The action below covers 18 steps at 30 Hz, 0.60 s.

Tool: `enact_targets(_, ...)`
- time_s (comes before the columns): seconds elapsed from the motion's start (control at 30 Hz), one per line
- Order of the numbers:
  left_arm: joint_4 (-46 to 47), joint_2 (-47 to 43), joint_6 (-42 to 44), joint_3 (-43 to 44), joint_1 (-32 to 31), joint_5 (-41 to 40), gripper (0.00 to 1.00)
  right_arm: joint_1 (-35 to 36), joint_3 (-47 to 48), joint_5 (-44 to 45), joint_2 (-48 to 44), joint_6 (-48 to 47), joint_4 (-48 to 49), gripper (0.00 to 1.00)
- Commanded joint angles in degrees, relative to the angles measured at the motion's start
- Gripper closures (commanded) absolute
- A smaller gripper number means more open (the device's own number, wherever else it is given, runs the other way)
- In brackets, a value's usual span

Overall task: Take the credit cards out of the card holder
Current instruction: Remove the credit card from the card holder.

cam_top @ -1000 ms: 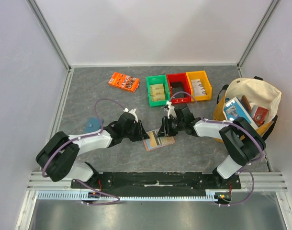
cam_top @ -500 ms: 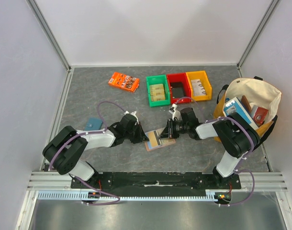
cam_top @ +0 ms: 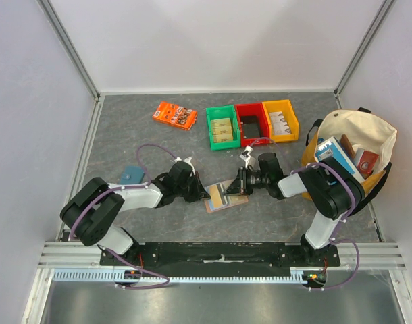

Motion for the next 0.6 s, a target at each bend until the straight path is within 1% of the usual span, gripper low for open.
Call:
enact_targets(0.0,-2.36,0.84,-0.87,-1.75,0.32,-1.29,0.98,-1.65,-0.88,-2.38,0.02,-0.58,1.98,1.00)
enact_targets(0.1,-2.53,-0.30,-0.70,-2.19,0.67,-1.55,0.98,-2.35,-0.88,-1.95,-0.16,-2.17,-0.66,1.00)
enact_targets(0.3,-3.41,-2.49,0.27,-1.41,0.85,-1.47,0.98,-2.44,-0.62,-1.42,0.54,-3.49,-2.86,1.00)
enact_targets(0.4,-4.37,-3.29,0.88,-0.53,0.85,-1.64,0.98,-2.62,0.08,0.51,-0.33,-5.51,-6.28,1.00)
enact_targets(0.47,-4.64,-4.16,1.41,0.00,0.85,-1.21,0.97,-2.62,0.52,1.39,-1.03,-6.65,-8.22,1.00)
enact_targets(0.57,-3.86,-5.57,2.20,1.05,0.67,0.46,0.90,-2.62,1.14,1.04,-1.39,-7.44,-9.63,1.00)
